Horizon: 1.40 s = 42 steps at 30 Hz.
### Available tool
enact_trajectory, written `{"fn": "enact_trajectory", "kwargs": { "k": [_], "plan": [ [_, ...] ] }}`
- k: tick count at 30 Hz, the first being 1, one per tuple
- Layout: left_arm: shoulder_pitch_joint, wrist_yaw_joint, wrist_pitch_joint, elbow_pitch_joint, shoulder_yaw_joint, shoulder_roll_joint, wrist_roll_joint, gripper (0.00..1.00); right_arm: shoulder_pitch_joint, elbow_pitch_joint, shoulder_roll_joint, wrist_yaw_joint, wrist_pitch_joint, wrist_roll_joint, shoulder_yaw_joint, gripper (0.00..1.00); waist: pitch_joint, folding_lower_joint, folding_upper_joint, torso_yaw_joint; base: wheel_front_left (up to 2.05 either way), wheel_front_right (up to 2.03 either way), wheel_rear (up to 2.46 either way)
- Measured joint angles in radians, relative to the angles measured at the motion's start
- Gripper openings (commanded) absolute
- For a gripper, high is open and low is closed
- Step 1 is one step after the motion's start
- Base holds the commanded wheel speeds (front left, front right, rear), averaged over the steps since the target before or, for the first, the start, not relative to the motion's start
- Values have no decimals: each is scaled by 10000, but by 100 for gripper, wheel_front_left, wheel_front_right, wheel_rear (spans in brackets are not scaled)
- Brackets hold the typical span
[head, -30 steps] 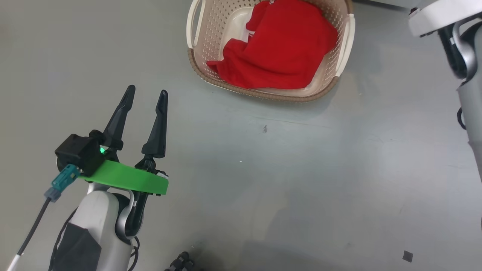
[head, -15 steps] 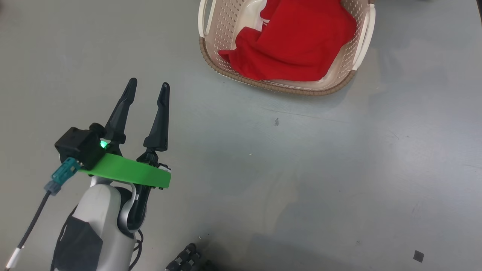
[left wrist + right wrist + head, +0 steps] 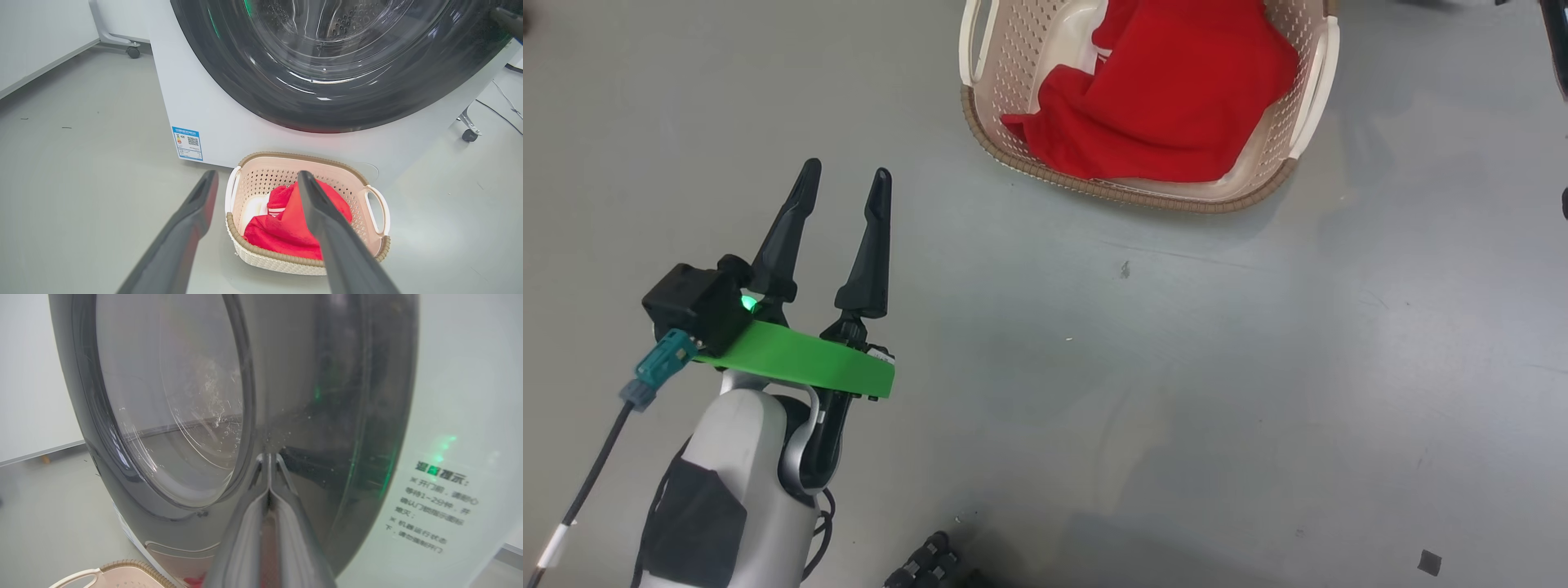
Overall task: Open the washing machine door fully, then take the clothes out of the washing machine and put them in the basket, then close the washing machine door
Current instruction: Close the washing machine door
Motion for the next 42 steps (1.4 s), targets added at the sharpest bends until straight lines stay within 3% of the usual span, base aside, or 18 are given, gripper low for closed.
{"fn": "enact_trajectory", "kwargs": {
  "k": [10, 18, 28, 42],
  "plan": [
    [-2, 0, 0, 268, 259, -6, 4, 100, 484, 566, 63, -67, -144, 176, 71, 0, -581, 0, 0, -36, 0, 0, 0],
    [20, 0, 0, 385, 642, 165, 190, 100, 1316, 884, 671, 31, -232, 307, 403, 0, -1299, 0, 0, -285, 0, 0, 0],
    [409, -2, 0, 637, 894, 508, 474, 100, 2423, 1030, 1310, 25, -261, 579, 357, 0, -2324, 0, 0, -922, 0, 0, 0],
    [1263, -2, 0, 817, 1290, 947, 637, 100, 4375, 307, 1745, -192, -261, 1463, -767, 0, -3683, 0, 0, -2065, 0, 0, 0]
  ]
}}
